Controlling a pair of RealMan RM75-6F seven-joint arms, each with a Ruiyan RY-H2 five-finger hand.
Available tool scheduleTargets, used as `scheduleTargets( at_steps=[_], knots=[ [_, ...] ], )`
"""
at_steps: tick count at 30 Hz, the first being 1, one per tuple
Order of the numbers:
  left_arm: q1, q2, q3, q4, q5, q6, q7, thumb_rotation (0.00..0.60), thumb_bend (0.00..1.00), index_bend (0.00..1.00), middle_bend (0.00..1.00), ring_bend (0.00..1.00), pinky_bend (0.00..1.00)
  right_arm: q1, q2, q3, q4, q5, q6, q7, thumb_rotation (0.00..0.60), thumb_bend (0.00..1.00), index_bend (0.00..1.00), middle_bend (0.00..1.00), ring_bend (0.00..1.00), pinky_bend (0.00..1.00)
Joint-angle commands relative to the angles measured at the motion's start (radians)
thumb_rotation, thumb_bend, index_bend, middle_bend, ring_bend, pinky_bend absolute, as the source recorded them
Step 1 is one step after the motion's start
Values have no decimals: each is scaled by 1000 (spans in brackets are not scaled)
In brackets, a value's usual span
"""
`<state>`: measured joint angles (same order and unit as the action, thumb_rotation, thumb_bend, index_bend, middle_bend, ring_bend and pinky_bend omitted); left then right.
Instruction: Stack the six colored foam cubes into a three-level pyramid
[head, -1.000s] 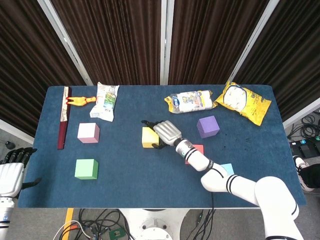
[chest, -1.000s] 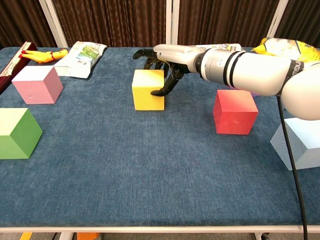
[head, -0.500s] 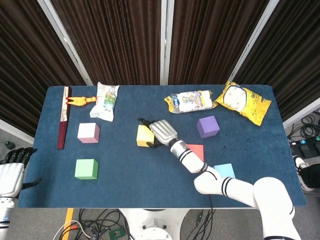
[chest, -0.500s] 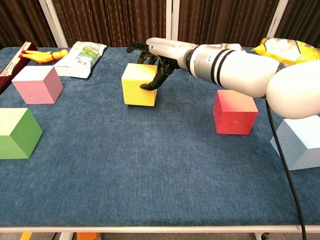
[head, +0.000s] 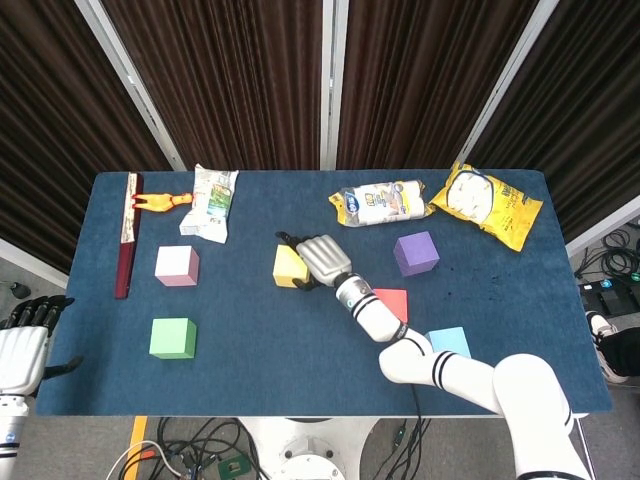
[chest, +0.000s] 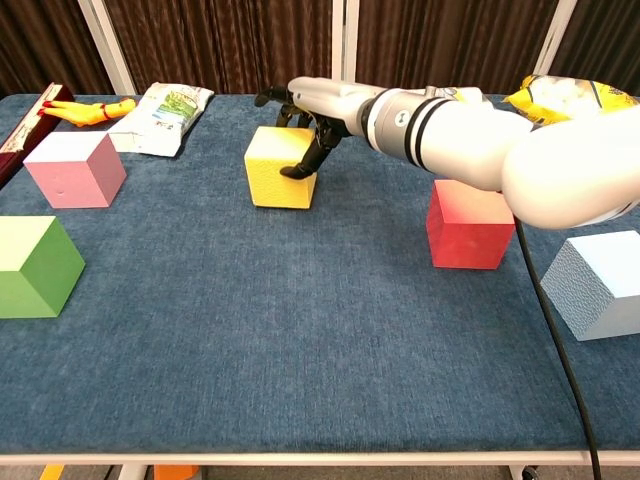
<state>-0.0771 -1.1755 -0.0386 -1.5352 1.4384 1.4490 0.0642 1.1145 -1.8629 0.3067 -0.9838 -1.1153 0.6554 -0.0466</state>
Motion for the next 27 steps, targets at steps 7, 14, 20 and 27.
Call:
scheduleTargets(
  at_steps=[7,14,20,27],
  knots=[
    [-4,0,0,0,4,-2,8,600,0,175,148,96,129,-9,39,-14,-51,6,-23,-12,600,301,0,101,97,134],
    [-29,18,-6,-10,28,-15,25,600,0,174,148,96,129,-45,125,-19,-178,12,7,-28,600,296,0,37,40,68],
    [-93,48,-29,-18,61,-71,-47,600,0,175,148,96,129,-131,275,-38,-364,-9,108,-52,600,295,0,38,25,58],
    [-265,77,-81,-3,99,-252,-210,600,0,191,157,96,132,-301,500,-83,-568,-35,294,-76,600,296,0,78,35,58]
  ],
)
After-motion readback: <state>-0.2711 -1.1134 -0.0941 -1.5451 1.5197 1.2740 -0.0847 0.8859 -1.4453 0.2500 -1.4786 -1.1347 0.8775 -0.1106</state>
